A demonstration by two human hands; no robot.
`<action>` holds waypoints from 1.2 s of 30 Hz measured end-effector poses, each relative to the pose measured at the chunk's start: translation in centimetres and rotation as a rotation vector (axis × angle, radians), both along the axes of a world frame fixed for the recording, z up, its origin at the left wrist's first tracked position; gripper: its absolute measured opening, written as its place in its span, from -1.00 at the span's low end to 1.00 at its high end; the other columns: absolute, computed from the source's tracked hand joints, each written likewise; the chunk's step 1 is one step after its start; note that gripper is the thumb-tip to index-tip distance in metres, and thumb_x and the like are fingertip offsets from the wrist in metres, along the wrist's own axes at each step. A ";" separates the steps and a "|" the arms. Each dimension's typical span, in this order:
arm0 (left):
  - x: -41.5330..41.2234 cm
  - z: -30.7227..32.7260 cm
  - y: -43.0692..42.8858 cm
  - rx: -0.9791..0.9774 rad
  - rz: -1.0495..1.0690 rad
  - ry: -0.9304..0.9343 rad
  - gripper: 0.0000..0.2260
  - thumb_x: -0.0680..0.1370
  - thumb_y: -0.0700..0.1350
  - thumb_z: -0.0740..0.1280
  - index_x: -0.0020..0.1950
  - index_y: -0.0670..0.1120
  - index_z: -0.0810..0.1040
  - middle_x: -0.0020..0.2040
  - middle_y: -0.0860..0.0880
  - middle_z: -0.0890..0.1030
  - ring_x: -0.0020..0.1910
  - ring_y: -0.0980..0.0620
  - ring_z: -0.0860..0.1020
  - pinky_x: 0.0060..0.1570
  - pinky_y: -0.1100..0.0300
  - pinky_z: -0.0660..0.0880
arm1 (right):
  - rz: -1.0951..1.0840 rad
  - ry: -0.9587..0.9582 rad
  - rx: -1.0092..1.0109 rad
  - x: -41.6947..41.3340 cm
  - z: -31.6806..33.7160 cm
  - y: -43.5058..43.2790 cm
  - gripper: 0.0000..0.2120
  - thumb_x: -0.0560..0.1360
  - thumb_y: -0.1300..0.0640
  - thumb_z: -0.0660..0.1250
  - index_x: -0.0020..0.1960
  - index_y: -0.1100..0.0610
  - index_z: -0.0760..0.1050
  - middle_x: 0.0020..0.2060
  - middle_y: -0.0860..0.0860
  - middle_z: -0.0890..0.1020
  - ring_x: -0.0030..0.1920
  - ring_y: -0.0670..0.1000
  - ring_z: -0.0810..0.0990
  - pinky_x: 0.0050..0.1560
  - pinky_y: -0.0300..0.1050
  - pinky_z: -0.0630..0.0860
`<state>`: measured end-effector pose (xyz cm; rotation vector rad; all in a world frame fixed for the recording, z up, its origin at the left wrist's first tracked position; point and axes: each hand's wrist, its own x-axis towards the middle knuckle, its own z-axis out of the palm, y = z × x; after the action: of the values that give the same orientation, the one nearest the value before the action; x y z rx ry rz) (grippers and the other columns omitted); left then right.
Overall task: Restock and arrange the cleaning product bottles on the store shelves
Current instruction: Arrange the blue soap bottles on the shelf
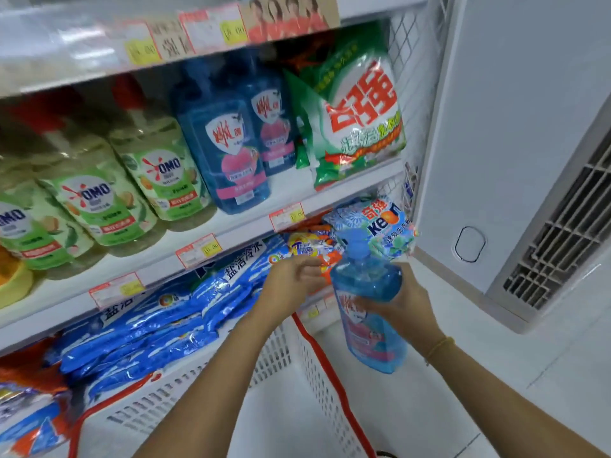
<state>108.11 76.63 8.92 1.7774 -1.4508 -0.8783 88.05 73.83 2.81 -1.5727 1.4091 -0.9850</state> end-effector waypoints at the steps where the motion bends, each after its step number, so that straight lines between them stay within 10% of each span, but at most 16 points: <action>1: 0.5 -0.8 -0.2 -0.011 0.018 -0.101 -0.72 0.50 -0.31 0.39 0.20 -0.15 0.59 0.10 -0.09 0.65 -0.18 0.22 0.56 -0.15 0.50 0.44 | -0.022 0.010 0.020 0.1 -2.2 -0.5 -0.30 0.15 0.01 0.65 0.15 0.00 0.35 -0.07 -0.16 0.58 -0.01 0.00 0.60 -0.08 -0.16 0.55; 9: 4.1 -4.7 -3.7 -0.094 -0.040 -0.532 -0.83 0.55 -0.17 0.35 0.13 -0.12 0.60 0.13 -0.06 0.61 0.10 0.00 0.56 0.06 0.30 0.36 | -0.113 -0.102 0.165 1.8 -14.5 -3.7 -0.29 0.20 0.06 0.64 0.22 0.02 0.33 0.07 -0.05 0.60 0.08 0.04 0.59 0.09 -0.03 0.57; 22: 4.6 -5.1 -2.8 -0.226 0.195 -0.344 -0.88 0.56 -0.21 0.32 0.08 -0.11 0.59 -0.07 0.02 0.62 -0.08 0.10 0.57 -0.03 0.24 0.51 | -0.065 -0.087 0.199 1.4 -16.8 -2.1 -0.37 0.26 0.15 0.60 0.21 0.07 0.34 0.04 -0.09 0.53 0.01 -0.12 0.55 -0.19 -0.46 0.49; 29: 10.4 0.7 -0.5 -0.476 0.376 -0.501 -0.71 0.52 -0.28 0.33 0.25 -0.20 0.51 0.12 -0.12 0.52 0.02 0.03 0.49 -0.01 0.35 0.33 | 0.227 0.535 0.453 -1.7 -10.1 -4.0 -0.54 0.36 0.02 0.52 0.14 0.19 0.45 0.04 0.06 0.59 -0.09 -0.01 0.52 -0.17 -0.24 0.40; 32: 12.7 2.0 -0.1 -0.433 0.392 -0.578 -0.66 0.53 -0.28 0.32 0.30 -0.23 0.44 0.20 -0.21 0.46 0.15 -0.09 0.43 0.01 0.37 0.25 | 0.240 0.830 0.190 -1.2 -0.8 -5.8 -0.73 0.47 -0.09 0.38 -0.12 0.13 0.52 -0.16 0.03 0.59 -0.15 0.02 0.53 -0.25 -0.18 0.36; 36: 13.9 1.9 -0.2 -0.277 0.305 -0.619 -0.55 0.52 -0.10 0.38 0.39 -0.11 0.39 0.23 -0.15 0.50 0.20 -0.15 0.47 0.12 0.08 0.42 | 0.319 0.031 -0.108 6.1 11.8 -7.6 -0.63 0.40 0.01 0.49 0.15 0.04 0.48 -0.02 -0.10 0.57 -0.02 -0.12 0.55 -0.08 -0.28 0.45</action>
<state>122.04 76.48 10.84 2.0689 -1.5064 0.0470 94.14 66.27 14.60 -1.8310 1.0941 -0.8585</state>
